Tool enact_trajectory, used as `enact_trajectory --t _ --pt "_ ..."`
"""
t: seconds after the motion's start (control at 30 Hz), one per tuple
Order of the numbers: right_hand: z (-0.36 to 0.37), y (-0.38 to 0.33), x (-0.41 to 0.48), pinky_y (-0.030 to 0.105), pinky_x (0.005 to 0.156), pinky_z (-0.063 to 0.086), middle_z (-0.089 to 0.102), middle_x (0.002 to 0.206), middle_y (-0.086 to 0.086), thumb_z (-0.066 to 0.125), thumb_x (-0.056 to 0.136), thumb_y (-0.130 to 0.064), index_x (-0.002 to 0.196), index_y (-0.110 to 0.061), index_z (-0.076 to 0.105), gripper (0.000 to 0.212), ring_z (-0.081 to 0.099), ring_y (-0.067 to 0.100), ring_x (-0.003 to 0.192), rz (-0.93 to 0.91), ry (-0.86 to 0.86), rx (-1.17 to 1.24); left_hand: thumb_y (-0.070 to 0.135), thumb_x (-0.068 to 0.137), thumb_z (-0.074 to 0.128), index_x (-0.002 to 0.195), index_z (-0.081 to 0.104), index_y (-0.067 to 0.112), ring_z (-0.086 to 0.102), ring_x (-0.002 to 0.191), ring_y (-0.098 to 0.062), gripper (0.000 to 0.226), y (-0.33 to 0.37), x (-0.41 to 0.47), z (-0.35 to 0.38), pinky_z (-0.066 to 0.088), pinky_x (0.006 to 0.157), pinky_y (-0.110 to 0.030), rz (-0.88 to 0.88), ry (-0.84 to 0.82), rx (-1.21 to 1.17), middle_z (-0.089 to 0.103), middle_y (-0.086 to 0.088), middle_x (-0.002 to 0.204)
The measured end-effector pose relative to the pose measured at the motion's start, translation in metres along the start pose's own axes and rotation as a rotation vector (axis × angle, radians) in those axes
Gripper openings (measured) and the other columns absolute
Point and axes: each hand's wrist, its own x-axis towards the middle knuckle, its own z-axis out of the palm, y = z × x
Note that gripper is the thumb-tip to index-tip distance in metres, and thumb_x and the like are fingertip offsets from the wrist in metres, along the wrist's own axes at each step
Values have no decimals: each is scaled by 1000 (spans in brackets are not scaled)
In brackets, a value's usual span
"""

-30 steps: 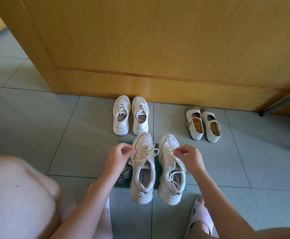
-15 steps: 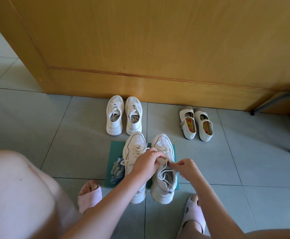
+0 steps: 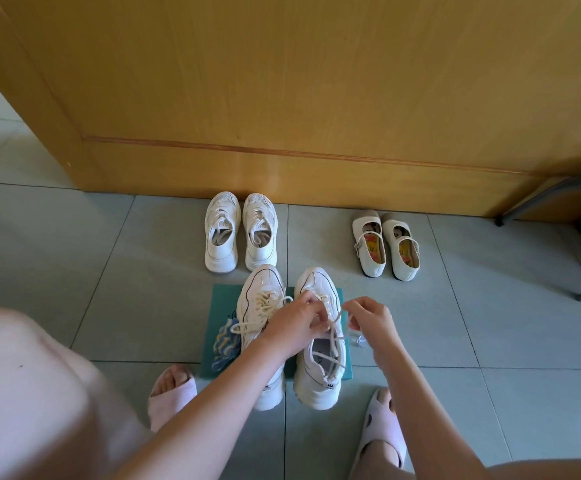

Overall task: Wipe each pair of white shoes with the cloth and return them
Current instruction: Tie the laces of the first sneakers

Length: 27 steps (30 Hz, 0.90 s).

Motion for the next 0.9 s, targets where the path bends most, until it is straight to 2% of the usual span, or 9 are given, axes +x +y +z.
enact_trajectory --t 0.17,0.27,0.37,0.47,0.53,0.63,0.73,0.83,0.9 --pt "-3 -5 -4 28 69 47 59 64 5 58 89 -14 79 -6 62 14 53 16 61 -78 -17 98 32 91 53 92 63 15 58 82 -15 20 7 8 0 45 73 -29 -213 -1 -356 62 0 95" --pt "-5 -9 -4 24 60 45 55 58 2 60 90 -22 83 -7 62 17 49 14 55 -111 8 48 29 94 49 93 63 11 56 83 -14 23 14 12 -4 42 75 -25 -303 12 -667 63 -1 88" --pt "-8 -15 -3 20 49 40 53 58 -2 61 89 -28 83 -10 62 19 45 11 50 -199 22 -124 20 95 50 79 65 20 56 75 -14 21 18 17 -6 47 82 -32 -342 104 -839 62 2 74" --pt "-9 -16 -2 20 46 28 48 54 -5 62 88 -34 79 -14 64 22 35 8 46 -354 17 -341 16 94 52 79 68 16 52 59 -5 22 23 21 -5 45 69 -24 -313 133 -835 61 3 66" --pt "-7 -17 0 19 47 27 50 55 -7 60 88 -39 79 -16 64 25 35 6 45 -400 27 -456 13 93 49 81 67 13 50 52 0 22 26 21 -6 42 66 -22 -257 120 -739 60 4 64" --pt "-8 -24 3 21 51 33 56 61 -9 63 85 -41 76 -20 63 23 47 7 54 -438 79 -554 16 94 44 75 59 15 51 63 -9 25 26 20 -7 41 71 -28 -145 -7 -529 57 2 68" --pt "-10 -30 8 20 57 36 60 75 -4 68 84 -31 81 -15 66 16 53 12 71 -497 61 -509 30 92 51 73 55 9 45 62 -11 28 23 18 -6 35 64 -27 -100 -43 -424 49 0 66" --pt "-9 -31 12 22 71 37 53 94 -4 69 83 -24 95 -11 65 18 47 13 90 -583 139 -484 28 91 55 82 64 6 53 62 -7 26 24 15 -7 41 62 -14 -105 -16 -554 59 4 69" --pt "-8 -30 10 22 65 38 51 95 -3 69 83 -24 98 -13 60 21 49 13 84 -562 249 -431 22 95 50 84 65 8 53 61 -8 23 22 16 -8 42 63 -14 -149 38 -653 59 4 68"
